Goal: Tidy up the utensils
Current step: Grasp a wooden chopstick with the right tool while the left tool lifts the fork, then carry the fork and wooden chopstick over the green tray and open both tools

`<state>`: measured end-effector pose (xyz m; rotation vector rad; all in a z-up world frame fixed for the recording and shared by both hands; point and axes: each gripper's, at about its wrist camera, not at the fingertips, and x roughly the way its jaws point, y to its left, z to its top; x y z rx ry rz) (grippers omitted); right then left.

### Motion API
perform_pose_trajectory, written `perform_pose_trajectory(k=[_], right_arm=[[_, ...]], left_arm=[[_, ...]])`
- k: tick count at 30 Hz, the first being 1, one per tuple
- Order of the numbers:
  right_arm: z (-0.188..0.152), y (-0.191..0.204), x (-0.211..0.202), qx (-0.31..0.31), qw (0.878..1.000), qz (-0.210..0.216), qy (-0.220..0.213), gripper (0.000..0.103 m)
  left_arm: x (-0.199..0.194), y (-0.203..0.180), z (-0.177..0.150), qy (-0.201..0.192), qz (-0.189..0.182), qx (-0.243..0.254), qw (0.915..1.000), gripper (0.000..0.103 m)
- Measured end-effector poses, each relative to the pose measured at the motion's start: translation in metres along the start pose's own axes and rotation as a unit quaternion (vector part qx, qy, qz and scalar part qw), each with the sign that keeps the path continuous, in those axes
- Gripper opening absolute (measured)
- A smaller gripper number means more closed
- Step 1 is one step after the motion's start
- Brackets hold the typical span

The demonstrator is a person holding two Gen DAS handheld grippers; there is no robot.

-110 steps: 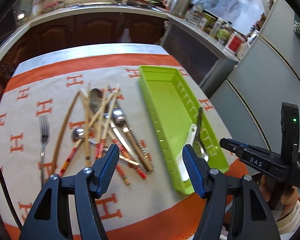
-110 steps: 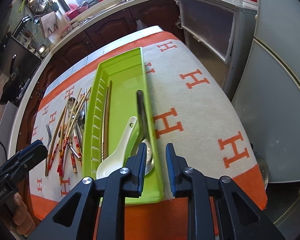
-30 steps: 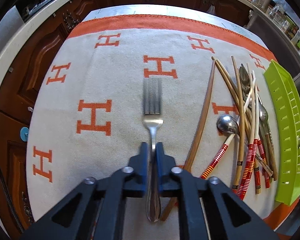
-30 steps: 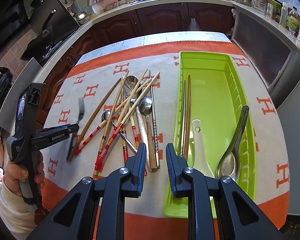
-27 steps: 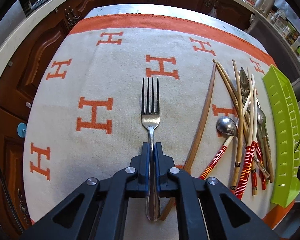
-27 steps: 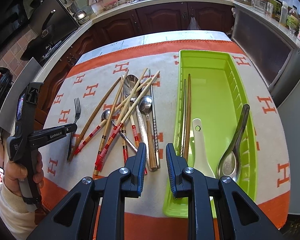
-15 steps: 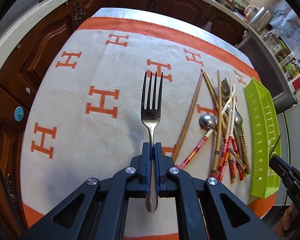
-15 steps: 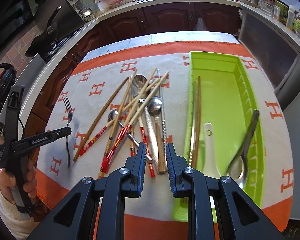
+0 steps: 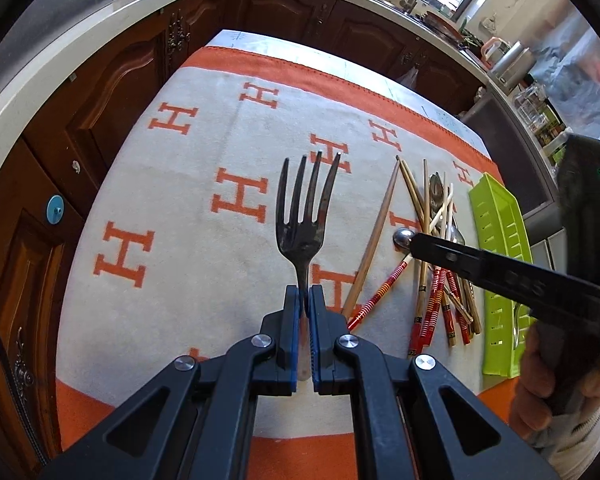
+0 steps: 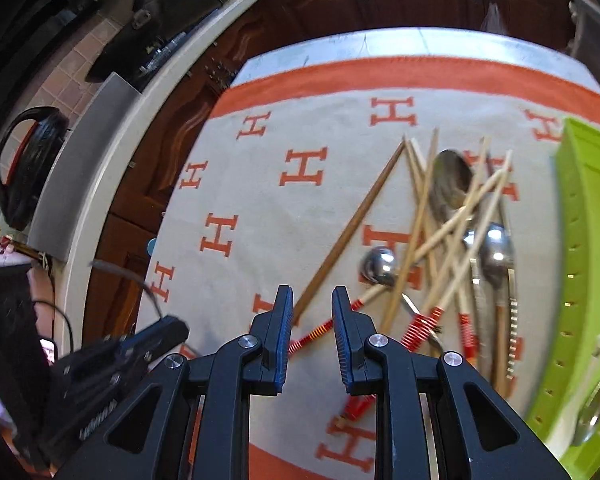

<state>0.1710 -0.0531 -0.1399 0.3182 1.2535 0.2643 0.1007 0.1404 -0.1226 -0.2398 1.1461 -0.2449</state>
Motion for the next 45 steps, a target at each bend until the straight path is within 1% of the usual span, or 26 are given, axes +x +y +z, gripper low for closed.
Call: perform_pose_trajectory(k=[3,6,8,9,10,11,13,14,15,17,18,21,23,26,30,33,37,39,40,42,45], right_arm=[[0.007,0.002,0.022,0.006,1.000,-0.013,0.007,0.020],[0.013,0.008,0.043,0.002,0.999,-0.049,0.015,0.020],[0.013,0.011,0.058,-0.007,0.997,-0.075,0.028,0.020],[0.012,0.012,0.060,-0.012,0.996,-0.084,0.016,0.020],[0.011,0.016,0.062,-0.019,0.995,-0.101,0.013,0.016],[0.011,0.017,0.063,-0.024,0.994,-0.108,0.009,0.015],[0.010,0.018,0.066,-0.029,0.994,-0.109,0.006,0.011],[0.010,0.017,0.066,-0.027,0.994,-0.102,0.006,0.010],[0.009,0.015,0.066,-0.020,0.996,-0.085,0.009,0.008],[0.007,0.006,0.062,0.001,0.999,-0.039,0.018,0.006],[0.004,0.004,0.058,0.006,1.000,-0.026,0.015,0.006],[-0.001,-0.006,0.042,0.029,0.999,0.034,0.010,0.006],[-0.004,-0.013,0.028,0.043,0.997,0.061,0.004,0.006],[-0.012,-0.023,0.004,0.057,0.995,0.087,-0.008,0.006],[-0.026,-0.042,-0.038,0.058,0.993,0.091,-0.041,0.006],[-0.043,-0.069,-0.074,0.060,0.993,0.071,-0.067,0.006],[-0.069,-0.115,-0.119,0.065,0.993,-0.003,-0.101,0.006],[-0.081,-0.140,-0.135,0.076,0.990,-0.033,-0.110,0.006],[-0.087,-0.154,-0.141,0.082,0.989,-0.052,-0.115,0.006],[-0.094,-0.173,-0.148,0.089,0.986,-0.073,-0.116,0.006],[-0.102,-0.201,-0.147,0.102,0.985,-0.087,-0.110,0.006]], left_arm=[[-0.002,0.006,-0.004,0.000,-0.011,-0.006,0.9999,0.002],[-0.003,0.009,-0.006,0.000,-0.021,-0.007,0.9998,0.002],[-0.002,0.010,-0.006,0.002,-0.029,-0.009,0.9995,0.002],[-0.002,0.010,-0.007,0.002,-0.030,-0.009,0.9995,0.002],[-0.003,0.010,-0.007,0.001,-0.031,-0.009,0.9995,0.002],[-0.004,0.010,-0.007,0.000,-0.032,-0.008,0.9995,0.002],[-0.005,0.010,-0.007,-0.001,-0.034,-0.008,0.9994,0.002],[-0.005,0.010,-0.006,-0.001,-0.036,-0.008,0.9993,0.002],[-0.005,0.010,-0.006,-0.001,-0.038,-0.007,0.9993,0.002],[-0.007,0.008,-0.006,-0.001,-0.042,-0.005,0.9991,0.002],[-0.007,0.007,-0.006,-0.001,-0.043,-0.003,0.9991,0.002],[-0.010,-0.001,-0.006,0.000,-0.051,0.006,0.9987,0.002],[-0.011,-0.009,-0.005,0.001,-0.057,0.013,0.9983,0.002],[-0.015,-0.021,-0.005,0.000,-0.063,0.026,0.9977,0.002],[-0.021,-0.039,-0.005,0.003,-0.077,0.044,0.9961,0.002],[-0.024,-0.060,-0.006,0.005,-0.085,0.067,0.9941,0.002],[-0.024,-0.094,-0.010,0.015,-0.097,0.099,0.9902,0.002],[-0.022,-0.115,-0.012,0.022,-0.105,0.119,0.9871,0.002],[-0.021,-0.126,-0.013,0.026,-0.109,0.129,0.9853,0.002],[-0.019,-0.147,-0.016,0.032,-0.115,0.146,0.9821,0.002],[-0.014,-0.179,-0.018,0.046,-0.129,0.168,0.9762,0.002]])
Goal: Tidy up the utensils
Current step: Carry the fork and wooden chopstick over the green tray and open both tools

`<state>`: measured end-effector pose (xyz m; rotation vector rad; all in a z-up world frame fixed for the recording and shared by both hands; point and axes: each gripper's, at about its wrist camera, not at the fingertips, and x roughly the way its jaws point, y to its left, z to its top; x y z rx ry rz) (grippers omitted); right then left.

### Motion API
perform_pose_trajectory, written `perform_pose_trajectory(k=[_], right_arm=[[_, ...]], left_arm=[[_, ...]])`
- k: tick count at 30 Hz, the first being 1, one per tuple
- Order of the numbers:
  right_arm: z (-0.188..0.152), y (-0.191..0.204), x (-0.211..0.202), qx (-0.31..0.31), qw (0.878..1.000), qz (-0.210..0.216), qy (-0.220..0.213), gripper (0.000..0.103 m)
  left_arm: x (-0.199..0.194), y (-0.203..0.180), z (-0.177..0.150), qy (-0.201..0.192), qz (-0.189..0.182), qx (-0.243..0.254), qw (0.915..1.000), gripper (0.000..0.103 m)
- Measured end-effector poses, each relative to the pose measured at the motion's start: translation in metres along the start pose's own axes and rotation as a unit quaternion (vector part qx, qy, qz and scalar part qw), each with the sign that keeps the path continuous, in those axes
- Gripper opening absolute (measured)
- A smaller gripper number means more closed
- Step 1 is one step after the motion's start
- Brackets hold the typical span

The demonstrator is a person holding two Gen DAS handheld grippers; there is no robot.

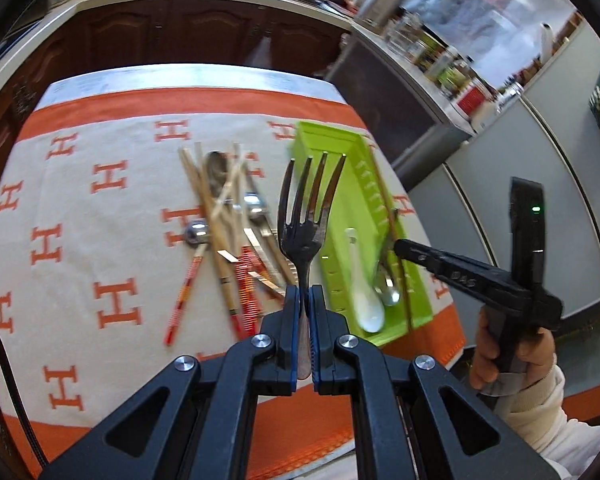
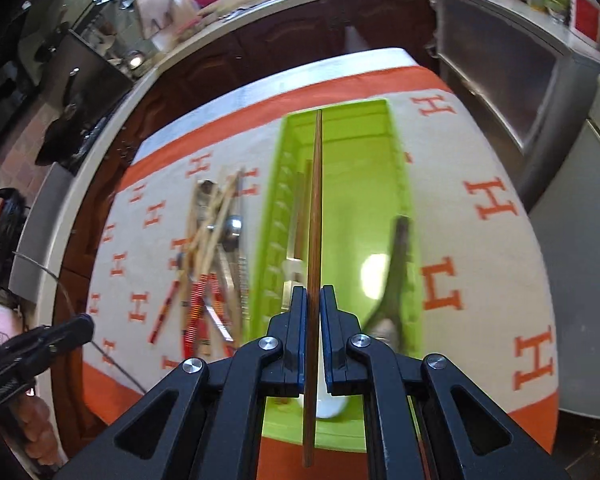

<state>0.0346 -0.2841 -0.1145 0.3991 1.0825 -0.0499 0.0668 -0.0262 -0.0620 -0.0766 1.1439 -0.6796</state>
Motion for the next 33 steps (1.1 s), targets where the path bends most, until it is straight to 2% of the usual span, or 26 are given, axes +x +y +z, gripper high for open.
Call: perform_pose_trajectory(k=[3,9,11,13,19,21,26,33], right_arm=[[-0.001,-0.019,0.009,0.010,1.000,-0.001,0.002,0.006],[0.007,-0.040,0.026,0.049,0.998,0.016,-0.035,0.008],[0.010,-0.046,0.026,0.066,0.996,0.035,-0.042,0.013],[0.013,-0.050,0.023,0.078,0.994,0.050,-0.055,0.025],[0.011,-0.051,-0.002,0.086,0.990,0.039,-0.109,0.029],[0.008,-0.050,-0.013,0.086,0.988,0.032,-0.125,0.032],[0.003,-0.043,-0.026,0.076,0.988,0.023,-0.134,0.033],[-0.005,-0.028,-0.020,0.053,0.992,0.017,-0.113,0.033]], left_arm=[[0.013,-0.025,0.009,0.013,-0.011,0.018,0.9997,0.002],[0.050,-0.066,0.032,0.046,-0.019,0.039,0.9980,0.002],[0.068,-0.074,0.039,0.060,-0.018,0.039,0.9973,0.002],[0.088,-0.075,0.045,0.076,-0.018,0.034,0.9964,0.002],[0.127,-0.073,0.046,0.102,0.022,0.026,0.9941,0.003],[0.131,-0.070,0.042,0.107,0.033,0.022,0.9934,0.010],[0.110,-0.073,0.033,0.076,0.046,0.027,0.9957,0.042],[0.069,-0.061,0.019,0.046,0.068,0.026,0.9963,0.049]])
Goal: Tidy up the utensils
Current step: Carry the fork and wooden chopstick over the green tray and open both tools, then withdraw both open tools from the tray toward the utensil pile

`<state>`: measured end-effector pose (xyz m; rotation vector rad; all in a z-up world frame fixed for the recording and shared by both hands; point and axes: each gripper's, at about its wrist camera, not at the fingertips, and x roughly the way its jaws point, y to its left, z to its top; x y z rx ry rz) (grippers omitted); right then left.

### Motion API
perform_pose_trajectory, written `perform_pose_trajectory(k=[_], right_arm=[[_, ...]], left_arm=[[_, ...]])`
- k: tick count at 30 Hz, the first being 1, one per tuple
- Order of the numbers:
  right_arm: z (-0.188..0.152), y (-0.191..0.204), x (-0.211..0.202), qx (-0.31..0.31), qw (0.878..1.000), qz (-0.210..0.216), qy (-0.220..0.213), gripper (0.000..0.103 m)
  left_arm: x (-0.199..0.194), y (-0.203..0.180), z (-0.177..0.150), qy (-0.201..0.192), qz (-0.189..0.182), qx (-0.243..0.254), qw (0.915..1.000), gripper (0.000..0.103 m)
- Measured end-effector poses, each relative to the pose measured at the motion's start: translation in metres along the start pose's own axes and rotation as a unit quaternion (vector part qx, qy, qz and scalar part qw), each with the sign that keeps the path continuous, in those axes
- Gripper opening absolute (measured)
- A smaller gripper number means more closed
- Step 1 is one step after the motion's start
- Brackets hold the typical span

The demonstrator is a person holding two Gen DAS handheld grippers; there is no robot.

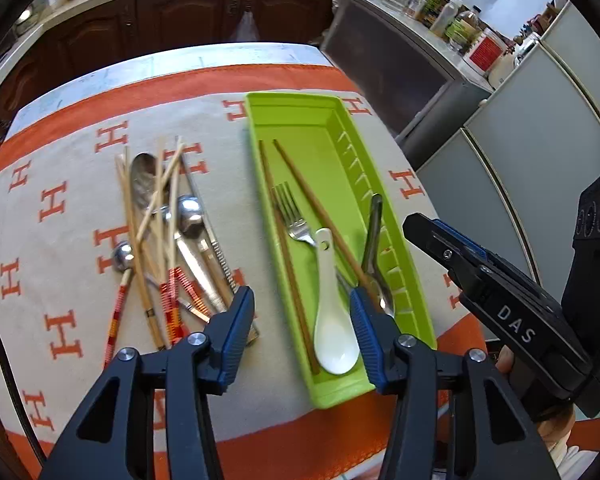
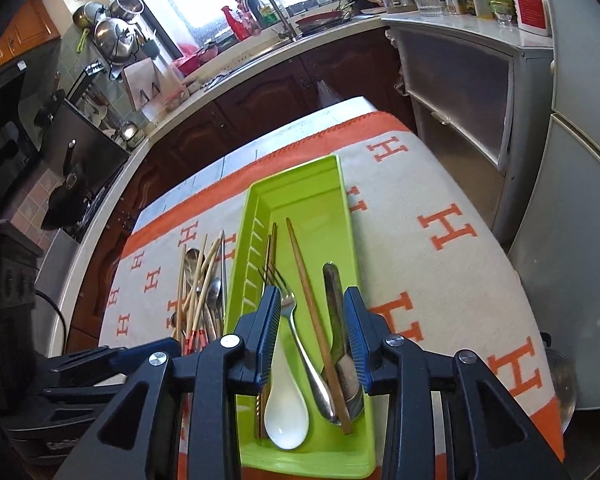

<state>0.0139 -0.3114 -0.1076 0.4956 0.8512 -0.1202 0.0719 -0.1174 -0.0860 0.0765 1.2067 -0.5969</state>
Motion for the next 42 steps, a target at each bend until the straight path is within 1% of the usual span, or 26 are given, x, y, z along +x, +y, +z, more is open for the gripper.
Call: perform_pose_trajectory(k=[3,8,17,25,42], right_arm=[[-0.006,0.007,0.002,-0.013,1.000,-0.002,0.008,0.033],[-0.015,0.021,0.003,-0.032,0.999,-0.003,0.022,0.033],[-0.032,0.052,0.004,-0.068,0.997,-0.004,0.042,0.033],[-0.041,0.081,0.003,-0.096,0.994,-0.006,0.050,0.034],[-0.051,0.130,0.018,-0.148,0.986,-0.007,0.074,0.034]], left_arm=[[-0.010,0.012,-0.010,-0.004,0.010,-0.012,0.9999,0.050],[-0.019,0.026,-0.022,-0.013,0.035,-0.020,0.9991,0.050],[-0.028,0.045,-0.035,-0.022,0.053,-0.035,0.9977,0.053],[-0.034,0.059,-0.041,-0.032,0.061,-0.041,0.9968,0.057],[-0.038,0.107,-0.058,-0.033,0.065,-0.088,0.9934,0.057]])
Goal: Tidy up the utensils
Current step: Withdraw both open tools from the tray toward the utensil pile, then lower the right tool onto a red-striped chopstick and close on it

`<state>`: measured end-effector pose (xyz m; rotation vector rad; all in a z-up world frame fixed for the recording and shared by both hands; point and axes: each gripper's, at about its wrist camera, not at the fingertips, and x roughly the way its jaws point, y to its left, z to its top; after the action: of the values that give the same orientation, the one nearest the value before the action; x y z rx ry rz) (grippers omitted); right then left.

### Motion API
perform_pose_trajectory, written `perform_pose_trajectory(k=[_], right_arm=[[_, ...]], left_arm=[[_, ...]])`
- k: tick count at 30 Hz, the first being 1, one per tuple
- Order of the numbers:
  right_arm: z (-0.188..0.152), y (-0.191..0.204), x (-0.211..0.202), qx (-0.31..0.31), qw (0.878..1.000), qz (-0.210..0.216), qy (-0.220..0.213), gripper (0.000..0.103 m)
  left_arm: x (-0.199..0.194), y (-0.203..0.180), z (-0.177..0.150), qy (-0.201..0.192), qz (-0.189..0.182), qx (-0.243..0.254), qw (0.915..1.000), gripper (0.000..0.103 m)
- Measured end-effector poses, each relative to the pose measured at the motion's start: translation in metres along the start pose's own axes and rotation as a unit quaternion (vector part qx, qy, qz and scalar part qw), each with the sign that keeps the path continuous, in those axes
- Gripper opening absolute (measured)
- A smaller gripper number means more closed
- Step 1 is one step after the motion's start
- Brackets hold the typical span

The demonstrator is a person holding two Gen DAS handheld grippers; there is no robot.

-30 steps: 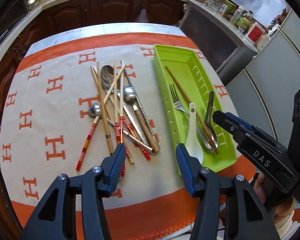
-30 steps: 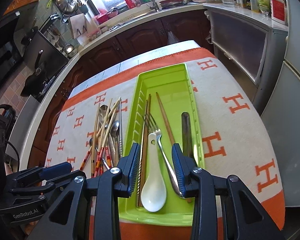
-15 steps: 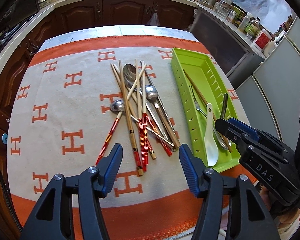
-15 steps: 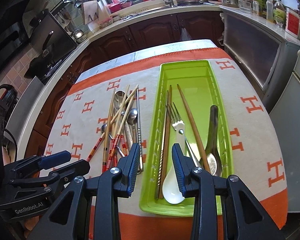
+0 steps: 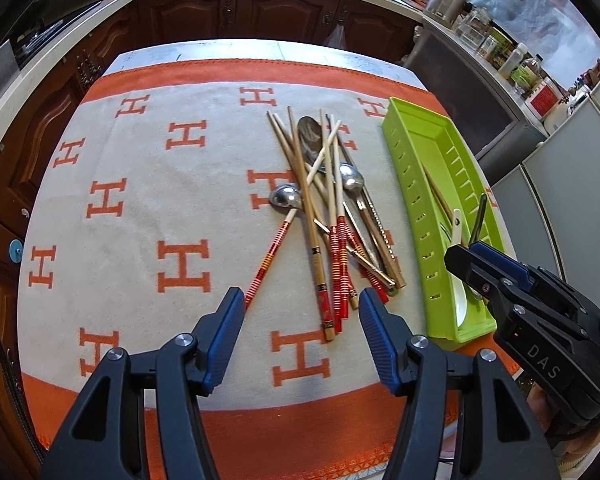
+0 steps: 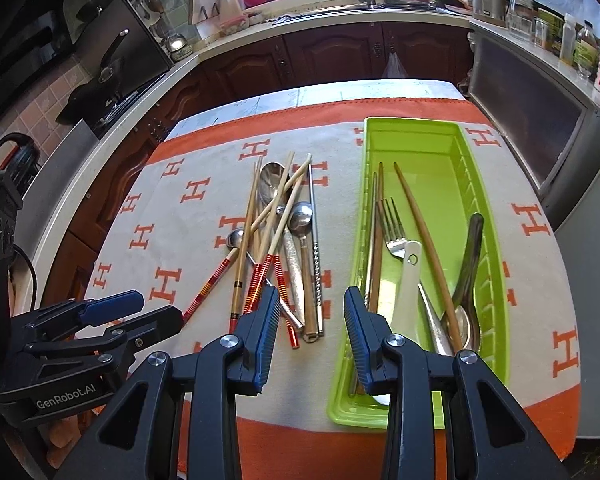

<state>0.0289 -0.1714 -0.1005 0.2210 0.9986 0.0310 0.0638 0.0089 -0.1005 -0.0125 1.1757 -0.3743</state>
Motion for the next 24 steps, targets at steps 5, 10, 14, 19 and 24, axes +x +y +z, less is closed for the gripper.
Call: perform_pose_trajectory(k=[5,10,14,19,24], right_arm=[[0.002,0.010,0.007,-0.010,1.000,-0.001,0.007,0.034],[0.003,0.021,0.016,-0.023,1.000,0.003,0.019,0.034],[0.006,0.025,0.022,-0.024,0.999,0.008,0.025,0.034],[0.016,0.030,0.036,-0.029,0.999,0.023,0.033,0.034],[0.037,0.044,0.062,-0.031,0.997,0.047,0.048,0.034]], left_arm=[[-0.001,0.013,-0.001,-0.002,0.002,-0.013,0.9999,0.057],[0.000,0.030,0.002,-0.009,0.008,-0.028,0.9995,0.057],[0.004,0.049,0.008,-0.008,-0.001,-0.050,0.9987,0.057],[0.010,0.068,0.015,-0.010,-0.002,-0.071,0.9974,0.057],[0.013,0.074,0.015,-0.012,-0.005,-0.076,0.9970,0.057]])
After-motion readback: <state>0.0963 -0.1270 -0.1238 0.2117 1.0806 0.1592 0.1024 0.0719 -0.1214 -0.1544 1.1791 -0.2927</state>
